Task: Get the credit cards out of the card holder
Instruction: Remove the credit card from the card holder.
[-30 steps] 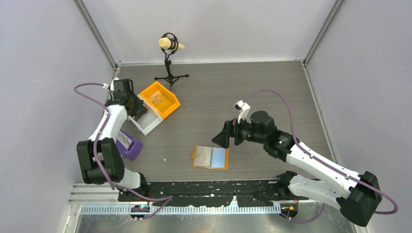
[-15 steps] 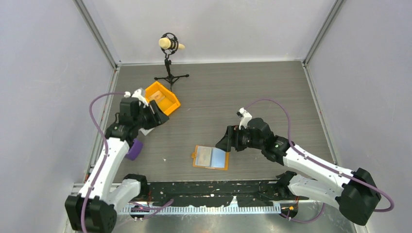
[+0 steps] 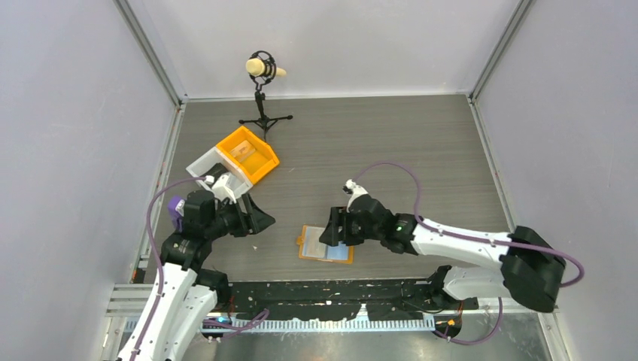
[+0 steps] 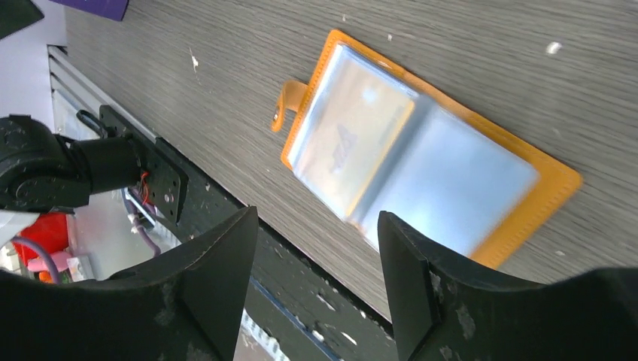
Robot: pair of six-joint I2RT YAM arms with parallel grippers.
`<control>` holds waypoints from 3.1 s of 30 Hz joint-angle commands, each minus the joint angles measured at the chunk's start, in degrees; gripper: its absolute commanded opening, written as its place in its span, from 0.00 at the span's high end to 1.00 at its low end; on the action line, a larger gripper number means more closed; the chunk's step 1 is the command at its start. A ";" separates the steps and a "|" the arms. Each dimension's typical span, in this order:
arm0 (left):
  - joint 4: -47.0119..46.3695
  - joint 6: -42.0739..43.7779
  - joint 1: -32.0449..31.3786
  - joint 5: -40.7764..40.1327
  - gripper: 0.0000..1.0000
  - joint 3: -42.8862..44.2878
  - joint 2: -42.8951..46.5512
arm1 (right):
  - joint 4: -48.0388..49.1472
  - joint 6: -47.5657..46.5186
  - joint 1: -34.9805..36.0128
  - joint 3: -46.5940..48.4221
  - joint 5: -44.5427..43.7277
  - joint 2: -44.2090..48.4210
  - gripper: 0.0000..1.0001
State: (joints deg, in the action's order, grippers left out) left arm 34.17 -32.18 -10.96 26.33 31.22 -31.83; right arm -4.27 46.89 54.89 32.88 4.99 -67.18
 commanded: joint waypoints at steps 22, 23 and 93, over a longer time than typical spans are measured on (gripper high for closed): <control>-0.30 0.25 -0.97 0.40 0.37 1.71 0.13 | -8.30 6.23 8.78 13.16 -22.56 -23.57 0.43; -0.05 0.16 -0.92 -0.09 0.37 1.79 0.03 | -8.04 5.95 8.82 12.72 -22.94 -23.46 0.47; -19.40 -14.57 -11.84 -2.14 0.31 -15.89 -8.25 | 15.45 0.94 2.74 -6.35 -6.91 -3.21 0.92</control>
State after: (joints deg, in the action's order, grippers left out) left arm 23.73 -43.68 -20.18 26.89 16.62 -36.45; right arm 7.27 46.65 59.09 28.25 -1.48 -71.61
